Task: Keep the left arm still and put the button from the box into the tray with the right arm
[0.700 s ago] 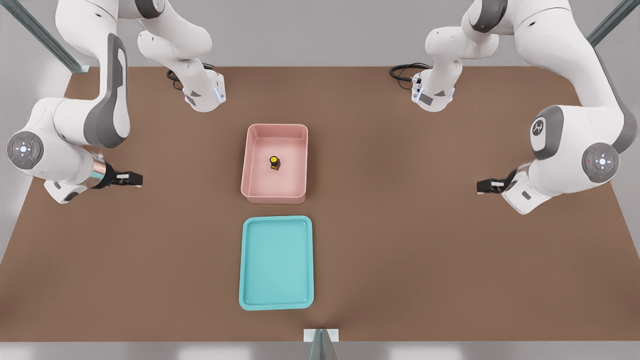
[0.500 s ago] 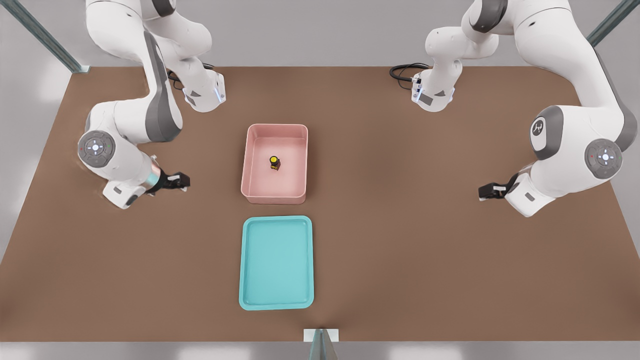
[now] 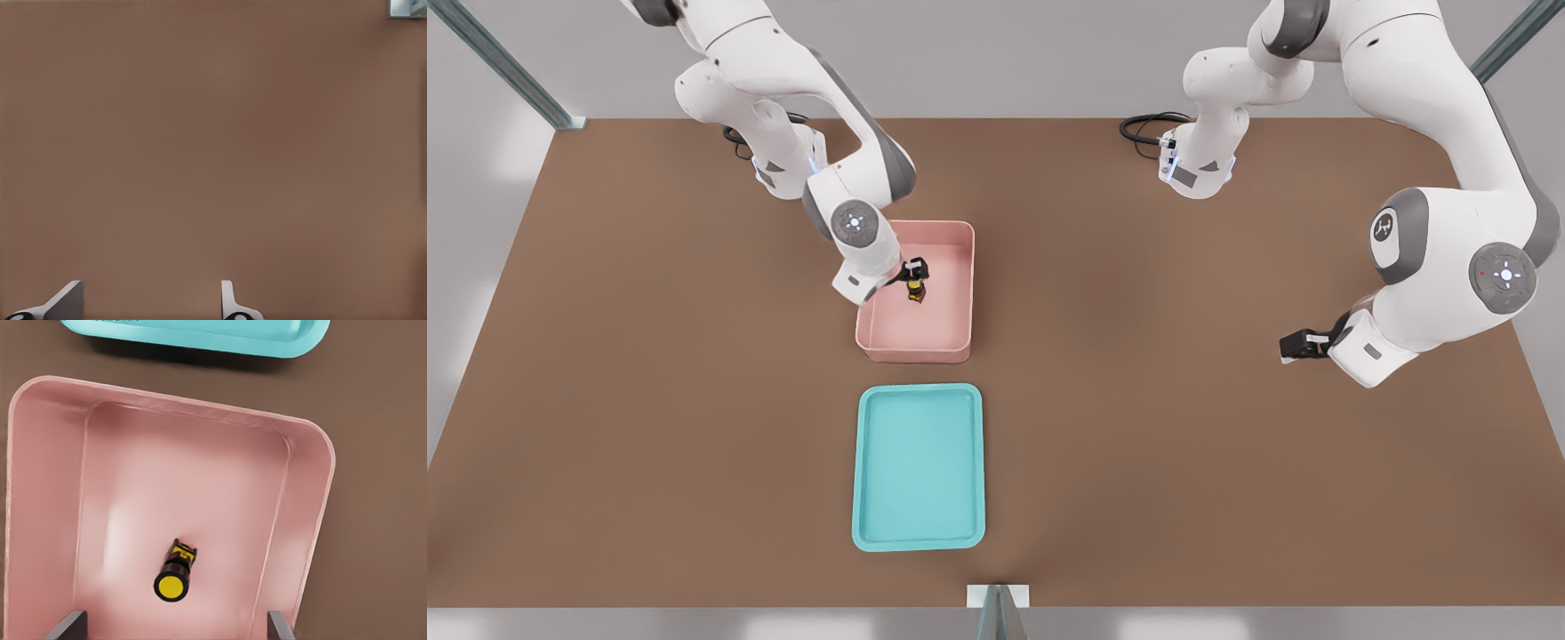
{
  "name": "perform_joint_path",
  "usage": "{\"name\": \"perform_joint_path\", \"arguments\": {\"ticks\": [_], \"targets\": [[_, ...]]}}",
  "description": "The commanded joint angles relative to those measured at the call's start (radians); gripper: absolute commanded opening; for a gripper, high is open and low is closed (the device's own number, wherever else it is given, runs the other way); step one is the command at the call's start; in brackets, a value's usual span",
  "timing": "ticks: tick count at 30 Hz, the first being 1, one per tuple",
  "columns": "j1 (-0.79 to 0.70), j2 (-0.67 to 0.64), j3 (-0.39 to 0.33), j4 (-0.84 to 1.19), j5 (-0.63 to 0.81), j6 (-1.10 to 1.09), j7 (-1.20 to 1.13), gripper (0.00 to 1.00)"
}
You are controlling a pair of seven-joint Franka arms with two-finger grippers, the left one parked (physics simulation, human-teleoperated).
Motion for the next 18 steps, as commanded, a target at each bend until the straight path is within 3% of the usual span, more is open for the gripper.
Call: {"name": "perform_joint_path", "arguments": {"ticks": [1, 18], "targets": [[0.016, 0.004, 0.015, -0.008, 0.005, 0.142, 0.533, 1.00], [0.107, 0.095, 0.017, -0.191, -0.005, 0.386, 0.608, 1.00]]}}
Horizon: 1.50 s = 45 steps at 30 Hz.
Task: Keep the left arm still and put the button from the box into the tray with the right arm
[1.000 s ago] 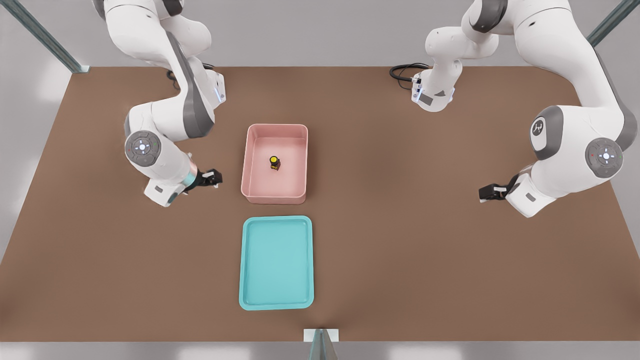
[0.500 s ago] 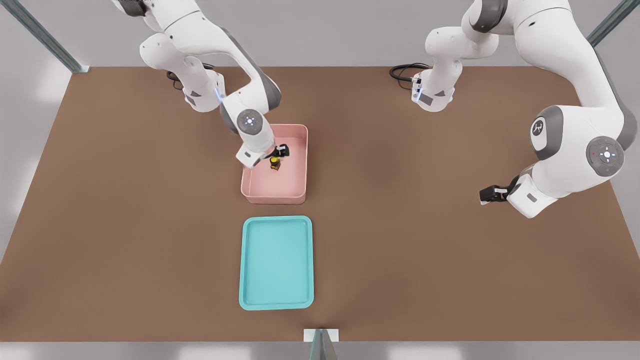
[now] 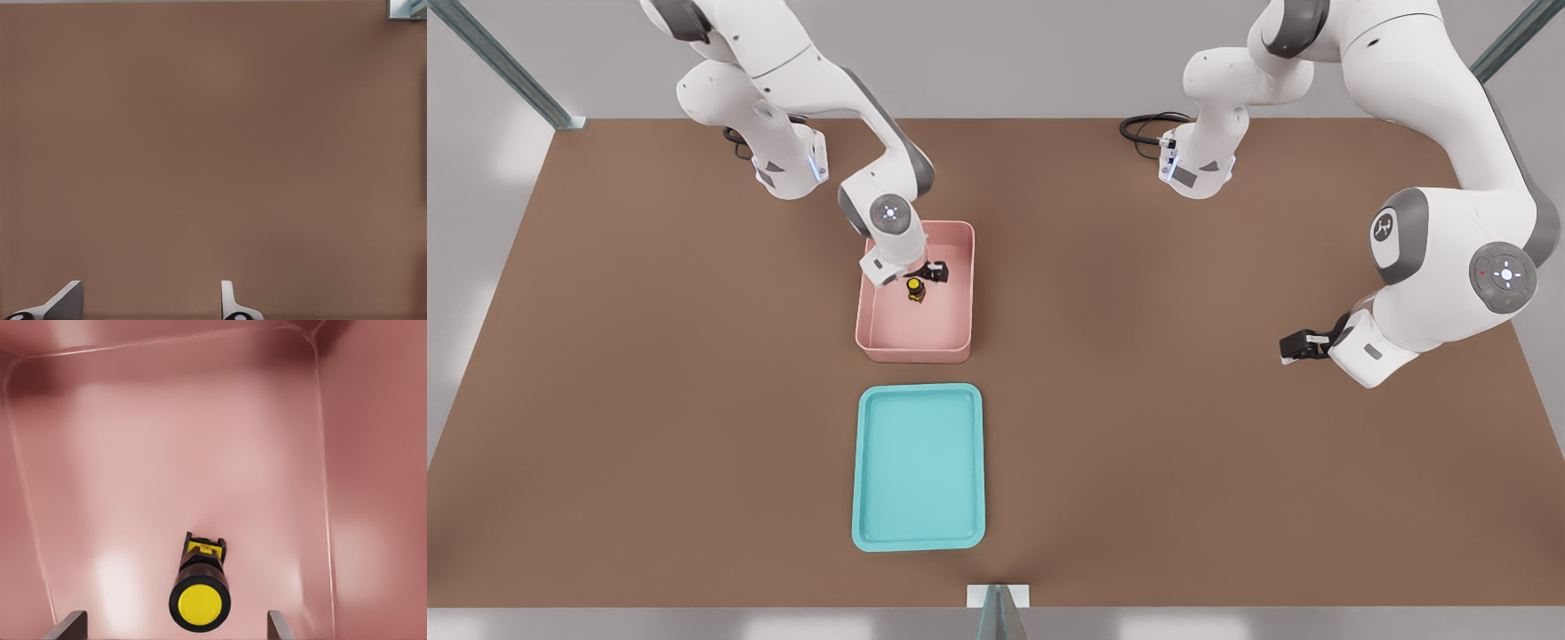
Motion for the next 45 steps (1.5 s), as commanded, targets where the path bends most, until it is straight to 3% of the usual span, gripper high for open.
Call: {"name": "perform_joint_path", "arguments": {"ticks": [1, 12, 14, 16, 24, 29, 36, 42, 45], "targets": [[0.001, 0.012, -0.001, -0.006, 0.000, 0.066, 0.220, 1.00], [-0.002, 0.033, -0.001, -0.051, -0.003, 0.115, 0.215, 0.99], [-0.002, 0.033, -0.001, -0.051, -0.003, 0.115, 0.217, 0.70], [-0.003, 0.033, -0.001, -0.051, -0.003, 0.115, 0.217, 0.55], [-0.003, 0.041, -0.001, -0.051, -0.003, 0.117, 0.217, 0.53], [-0.003, 0.038, -0.003, -0.049, -0.003, 0.111, 0.217, 0.41], [-0.010, -0.108, -0.014, -0.026, -0.003, -0.012, 0.227, 0.41], [-0.014, -0.134, -0.133, 0.268, -0.053, -0.325, 0.227, 0.41], [-0.112, -0.031, -0.135, 0.489, -0.056, -0.431, 0.215, 0.41]]}}
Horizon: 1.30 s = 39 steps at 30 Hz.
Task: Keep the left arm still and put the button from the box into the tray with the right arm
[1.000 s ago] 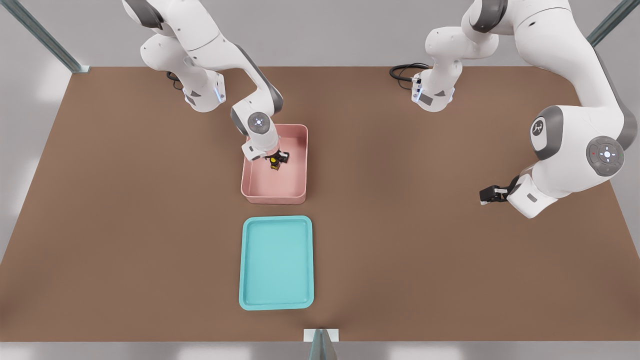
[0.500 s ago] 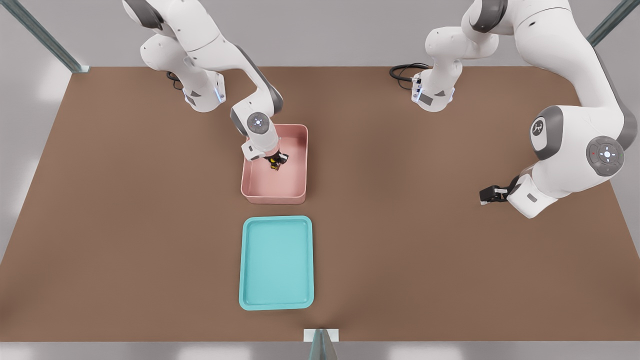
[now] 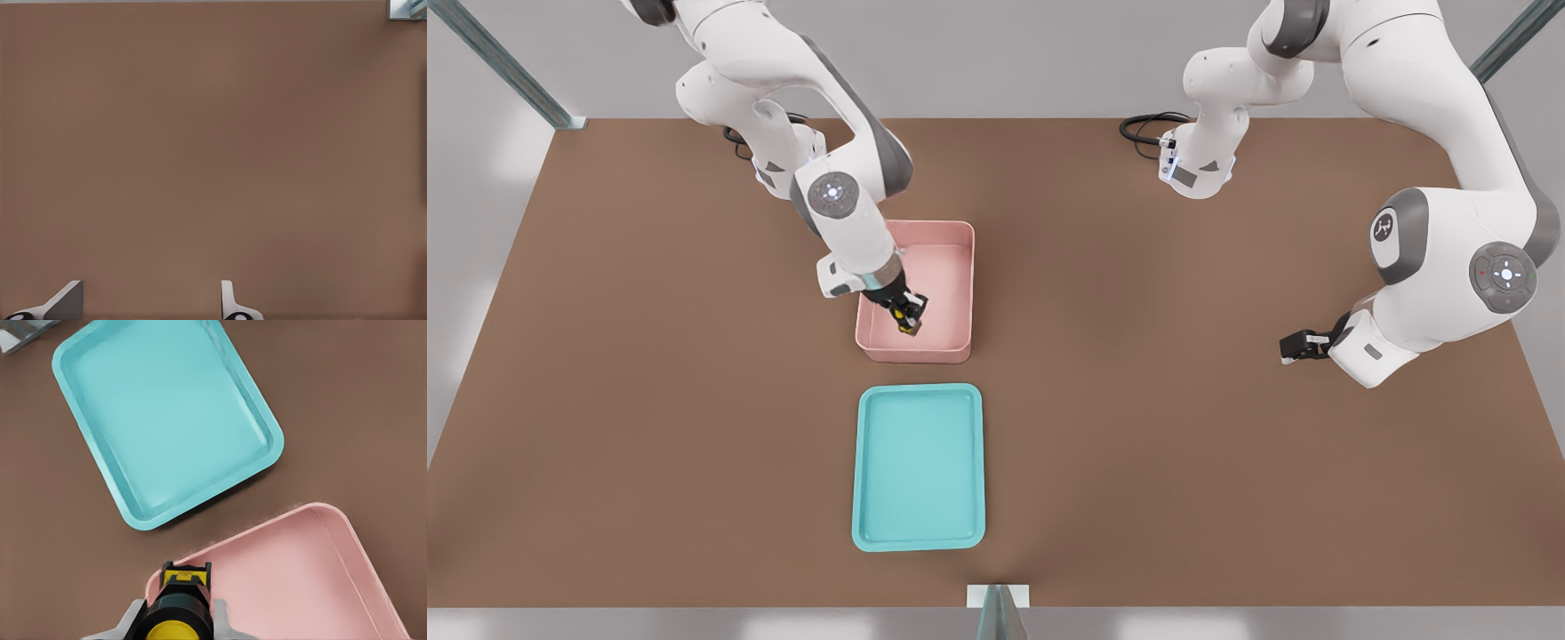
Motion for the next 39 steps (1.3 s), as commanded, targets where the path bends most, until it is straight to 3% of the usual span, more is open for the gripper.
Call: {"name": "perform_joint_path", "arguments": {"ticks": [1, 12, 17, 22, 23, 25, 28, 30, 31, 32, 33, 35, 39], "targets": [[-0.052, 0.051, -0.004, 0.095, -0.014, -0.199, 0.025, 0.41], [-0.126, 0.559, -0.008, 0.734, -0.007, -0.337, 0.072, 0.42], [-0.130, 0.734, -0.016, 0.867, -0.008, -0.296, 0.086, 0.42], [-0.139, 0.789, 0.002, 0.869, -0.008, -0.177, 0.083, 0.42], [-0.139, 0.789, 0.004, 0.869, -0.008, -0.176, 0.082, 0.47], [-0.147, 0.787, 0.005, 0.869, -0.014, -0.176, 0.068, 1.00], [-0.149, 0.731, -0.005, 0.862, -0.018, -0.240, 0.031, 1.00], [-0.185, 0.521, -0.005, 0.740, -0.007, -0.437, -0.263, 1.00], [-0.224, 0.412, -0.047, 0.616, -0.004, -0.504, -0.565, 1.00], [-0.224, 0.332, -0.200, 0.602, -0.001, -0.673, -0.939, 1.00], [-0.247, 0.254, -0.295, 0.557, 0.007, -0.751, -1.095, 1.00], [-0.290, 0.028, -0.298, 0.187, 0.027, -0.509, -1.109, 1.00], [-0.291, 0.011, -0.305, 0.171, 0.028, -0.483, -1.107, 1.00]]}}
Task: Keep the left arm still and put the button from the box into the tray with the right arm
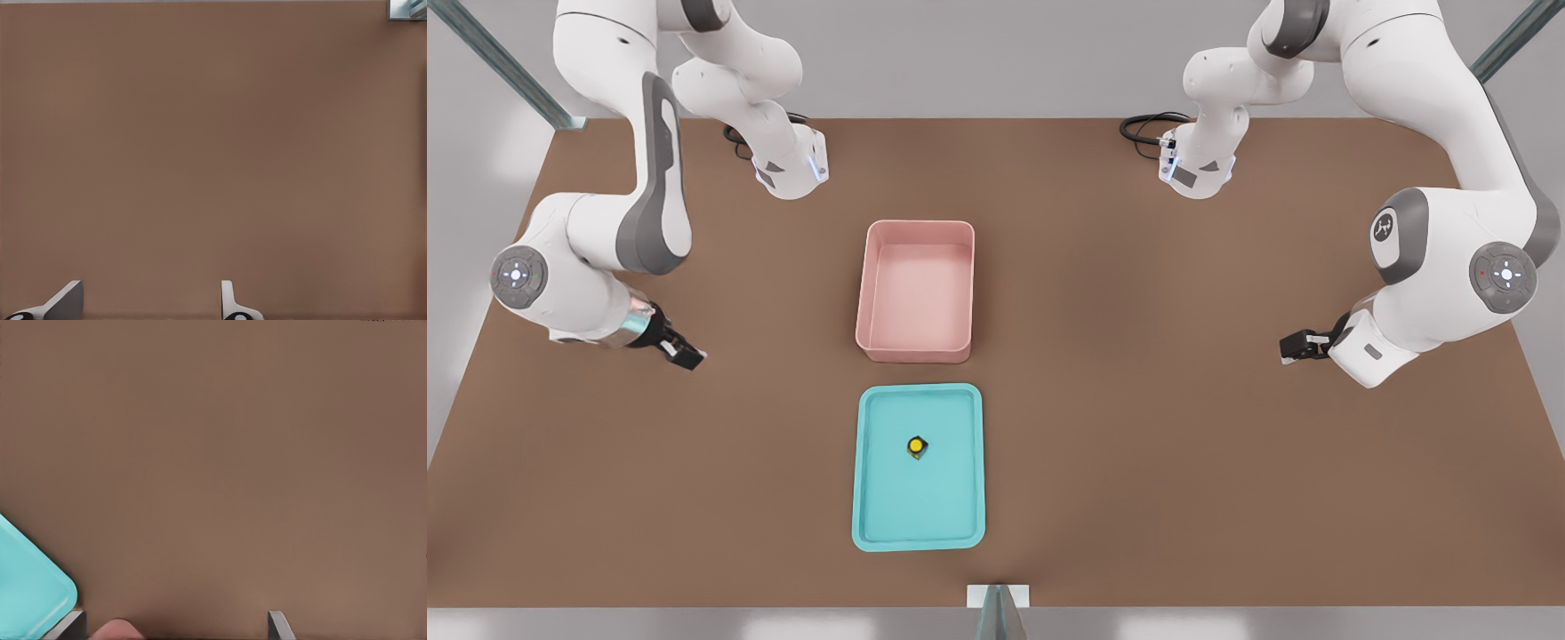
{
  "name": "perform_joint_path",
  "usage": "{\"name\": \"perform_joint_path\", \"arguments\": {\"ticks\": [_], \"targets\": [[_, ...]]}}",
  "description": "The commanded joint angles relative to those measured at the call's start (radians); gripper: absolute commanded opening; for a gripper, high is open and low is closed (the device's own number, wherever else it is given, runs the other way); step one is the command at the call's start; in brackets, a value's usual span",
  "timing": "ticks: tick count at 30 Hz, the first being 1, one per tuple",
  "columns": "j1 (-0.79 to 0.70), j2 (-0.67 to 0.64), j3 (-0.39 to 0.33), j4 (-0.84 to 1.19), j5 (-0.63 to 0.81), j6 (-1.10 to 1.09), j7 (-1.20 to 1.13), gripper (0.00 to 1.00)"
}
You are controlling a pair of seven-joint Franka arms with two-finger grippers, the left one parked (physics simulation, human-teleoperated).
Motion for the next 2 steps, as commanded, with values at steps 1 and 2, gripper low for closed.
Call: {"name": "perform_joint_path", "arguments": {"ticks": [1, 2], "targets": [[0.008, -0.002, -0.002, -0.002, 0.007, -0.009, -0.694, 1.00], [0.008, -0.002, -0.002, -0.002, 0.007, -0.010, -0.694, 1.00]]}}
